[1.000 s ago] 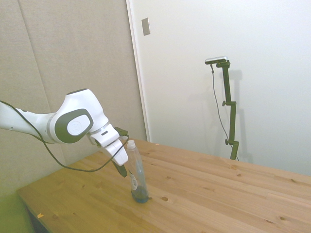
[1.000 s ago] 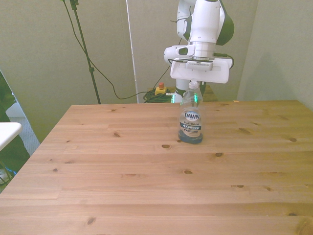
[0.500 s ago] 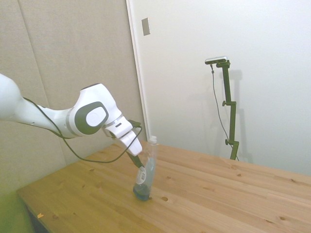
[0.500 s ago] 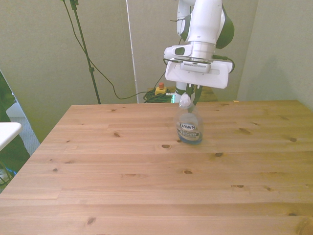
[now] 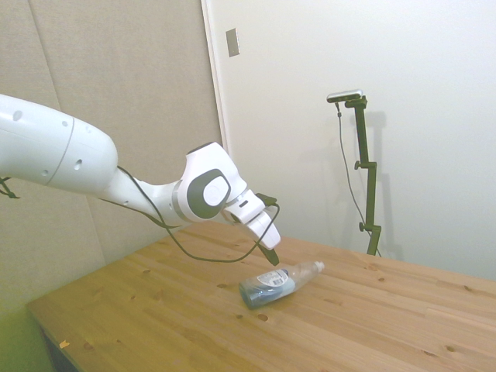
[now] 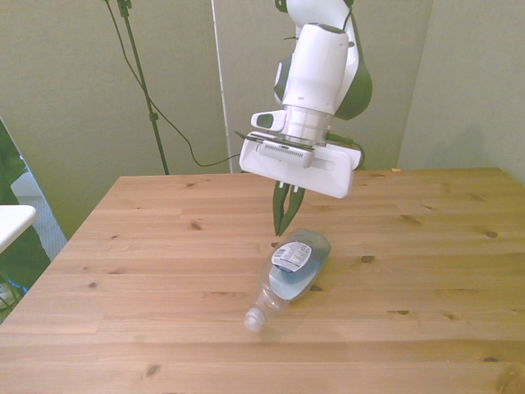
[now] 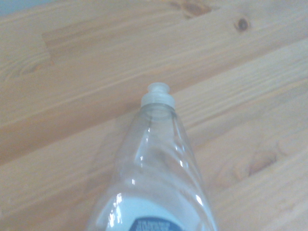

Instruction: Knock down the dish soap

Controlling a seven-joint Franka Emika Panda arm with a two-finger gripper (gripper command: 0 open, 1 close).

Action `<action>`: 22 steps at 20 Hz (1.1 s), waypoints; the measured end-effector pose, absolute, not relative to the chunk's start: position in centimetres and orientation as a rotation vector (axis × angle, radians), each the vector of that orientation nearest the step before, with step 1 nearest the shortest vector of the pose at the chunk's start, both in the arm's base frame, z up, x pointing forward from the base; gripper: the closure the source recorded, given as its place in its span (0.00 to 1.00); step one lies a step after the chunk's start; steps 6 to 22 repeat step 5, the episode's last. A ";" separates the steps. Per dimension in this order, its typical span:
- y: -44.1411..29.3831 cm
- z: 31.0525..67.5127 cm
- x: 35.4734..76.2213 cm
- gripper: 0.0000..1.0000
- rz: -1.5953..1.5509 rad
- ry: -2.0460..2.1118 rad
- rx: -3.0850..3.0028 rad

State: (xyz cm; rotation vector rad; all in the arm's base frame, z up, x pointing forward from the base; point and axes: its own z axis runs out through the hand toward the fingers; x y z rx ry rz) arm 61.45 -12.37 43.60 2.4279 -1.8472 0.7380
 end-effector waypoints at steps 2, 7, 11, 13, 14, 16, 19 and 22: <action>-13.2 43.4 62.7 1.00 0.767 -1.859 2.411; -14.2 43.0 64.0 1.00 0.793 -1.875 2.387; -14.2 43.0 64.0 1.00 0.793 -1.875 2.387; -14.2 43.0 64.0 1.00 0.793 -1.875 2.387; -14.2 43.0 64.0 1.00 0.793 -1.875 2.387; -14.2 43.0 64.0 1.00 0.793 -1.875 2.387; -14.2 43.0 64.0 1.00 0.793 -1.875 2.387; -14.2 43.0 64.0 1.00 0.793 -1.875 2.387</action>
